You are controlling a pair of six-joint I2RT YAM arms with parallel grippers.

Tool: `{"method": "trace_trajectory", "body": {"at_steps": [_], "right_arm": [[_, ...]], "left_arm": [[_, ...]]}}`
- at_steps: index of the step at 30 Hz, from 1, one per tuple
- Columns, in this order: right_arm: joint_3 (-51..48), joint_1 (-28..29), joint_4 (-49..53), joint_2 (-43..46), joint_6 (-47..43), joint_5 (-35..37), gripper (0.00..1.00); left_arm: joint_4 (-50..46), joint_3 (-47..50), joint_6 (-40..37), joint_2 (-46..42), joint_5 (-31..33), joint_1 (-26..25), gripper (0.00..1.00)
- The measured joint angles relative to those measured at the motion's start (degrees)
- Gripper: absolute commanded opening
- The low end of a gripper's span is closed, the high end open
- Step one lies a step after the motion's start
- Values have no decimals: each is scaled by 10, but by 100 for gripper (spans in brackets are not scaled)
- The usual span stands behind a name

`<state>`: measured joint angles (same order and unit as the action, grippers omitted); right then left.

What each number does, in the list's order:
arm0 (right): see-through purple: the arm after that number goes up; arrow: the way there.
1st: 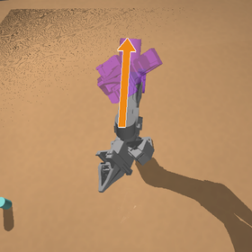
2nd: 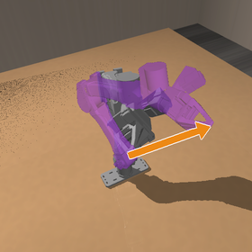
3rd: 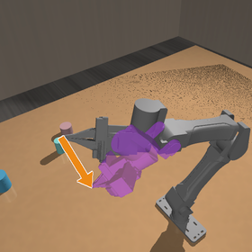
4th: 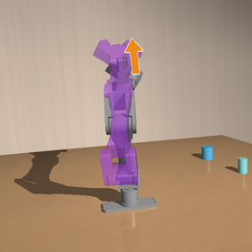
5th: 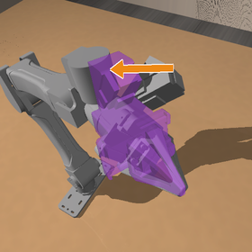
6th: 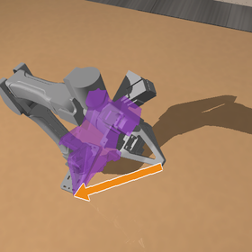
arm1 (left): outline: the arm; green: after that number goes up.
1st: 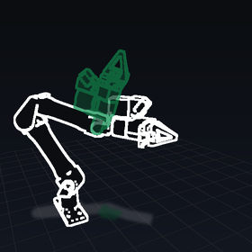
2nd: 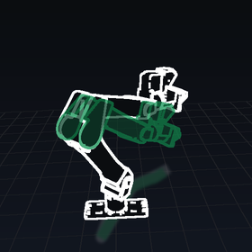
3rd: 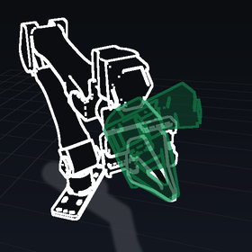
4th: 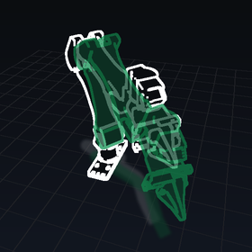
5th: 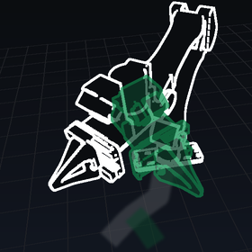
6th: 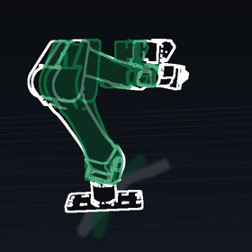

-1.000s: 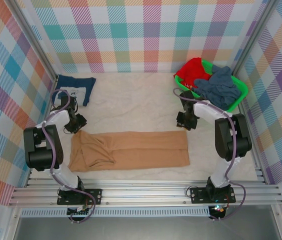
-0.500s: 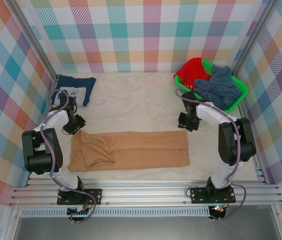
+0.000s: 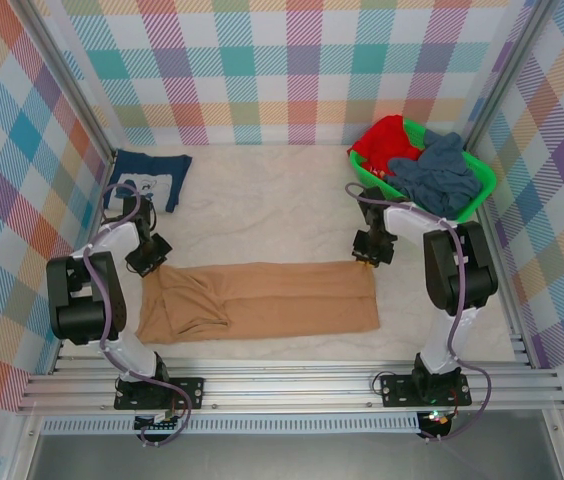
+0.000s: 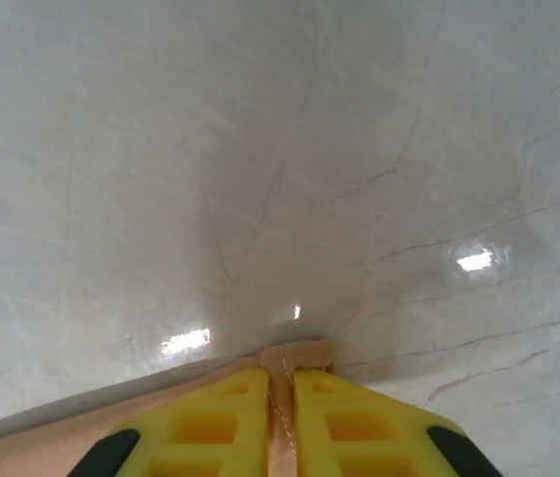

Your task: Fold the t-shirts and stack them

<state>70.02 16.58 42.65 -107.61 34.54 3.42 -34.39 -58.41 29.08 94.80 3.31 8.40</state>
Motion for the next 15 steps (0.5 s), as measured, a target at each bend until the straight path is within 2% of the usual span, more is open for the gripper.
{"method": "trace_trajectory", "body": {"at_steps": [15], "right_arm": [[17, 2, 17, -11, 6, 9, 6]], "left_arm": [[-12, 48, -2, -67, 71, 0, 0]]}}
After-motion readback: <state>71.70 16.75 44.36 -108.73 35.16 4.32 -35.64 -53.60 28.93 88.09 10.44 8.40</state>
